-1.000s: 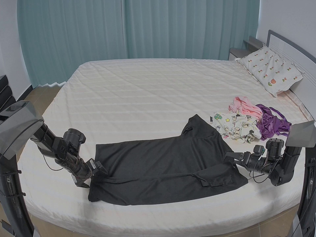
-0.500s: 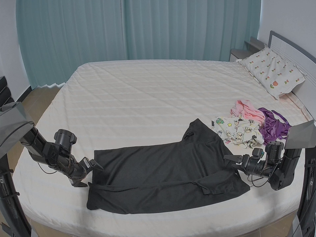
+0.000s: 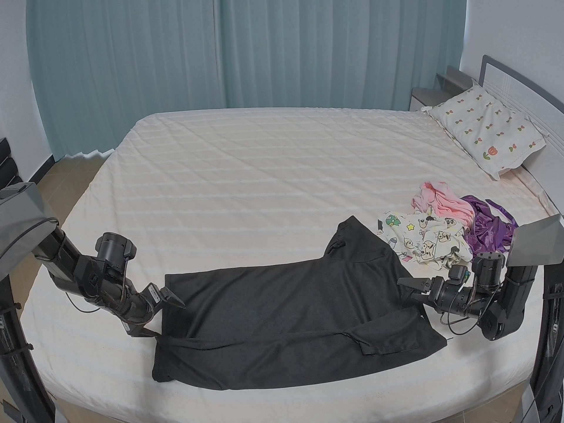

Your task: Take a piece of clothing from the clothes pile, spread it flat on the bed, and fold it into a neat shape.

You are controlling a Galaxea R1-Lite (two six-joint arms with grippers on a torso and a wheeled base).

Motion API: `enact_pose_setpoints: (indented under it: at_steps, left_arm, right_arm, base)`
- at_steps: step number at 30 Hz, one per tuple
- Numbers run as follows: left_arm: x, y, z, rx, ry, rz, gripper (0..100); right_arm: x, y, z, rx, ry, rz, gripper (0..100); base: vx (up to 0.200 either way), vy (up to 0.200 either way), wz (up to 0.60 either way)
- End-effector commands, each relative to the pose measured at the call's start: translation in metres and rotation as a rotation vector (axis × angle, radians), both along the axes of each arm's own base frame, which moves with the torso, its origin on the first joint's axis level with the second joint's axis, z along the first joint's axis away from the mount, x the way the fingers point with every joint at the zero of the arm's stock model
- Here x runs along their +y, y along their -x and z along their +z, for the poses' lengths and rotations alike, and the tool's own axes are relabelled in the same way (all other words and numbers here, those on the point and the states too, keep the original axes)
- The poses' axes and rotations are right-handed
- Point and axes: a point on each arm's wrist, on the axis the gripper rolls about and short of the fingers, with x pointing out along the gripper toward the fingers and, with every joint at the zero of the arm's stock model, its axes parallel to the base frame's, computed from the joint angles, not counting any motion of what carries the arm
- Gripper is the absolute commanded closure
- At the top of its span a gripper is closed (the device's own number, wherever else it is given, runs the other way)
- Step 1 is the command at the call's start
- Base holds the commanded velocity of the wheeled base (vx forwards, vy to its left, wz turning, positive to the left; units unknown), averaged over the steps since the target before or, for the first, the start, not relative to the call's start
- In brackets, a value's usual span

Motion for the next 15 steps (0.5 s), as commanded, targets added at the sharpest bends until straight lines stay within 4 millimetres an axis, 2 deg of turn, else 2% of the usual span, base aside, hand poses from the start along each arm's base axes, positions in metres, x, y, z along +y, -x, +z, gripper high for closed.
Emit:
enact_pose_setpoints:
  at_steps: [1, 7, 10, 15]
  left_arm:
    - [0.000, 0.003, 0.001, 0.001, 0.000, 0.001, 0]
    - [0.001, 0.007, 0.005, -0.009, -0.014, -0.003, 0]
    - [0.002, 0.023, 0.015, -0.029, -0.024, -0.039, 0]
    - [0.008, 0.033, 0.010, -0.037, -0.078, -0.142, 0]
  right_arm:
    - [-0.001, -0.001, 0.000, -0.001, 0.000, -0.003, 0]
    - [0.000, 0.000, -0.001, 0.002, 0.000, 0.000, 0]
    - [0.000, 0.000, -0.001, 0.004, 0.000, 0.000, 0]
    - [0.000, 0.001, -0.001, 0.005, 0.000, 0.000, 0]
  base:
    - [0.000, -0.200, 0.00]
    - [0.000, 0.000, 0.00]
    - [0.000, 0.000, 0.00]
    - [0.000, 0.000, 0.00]
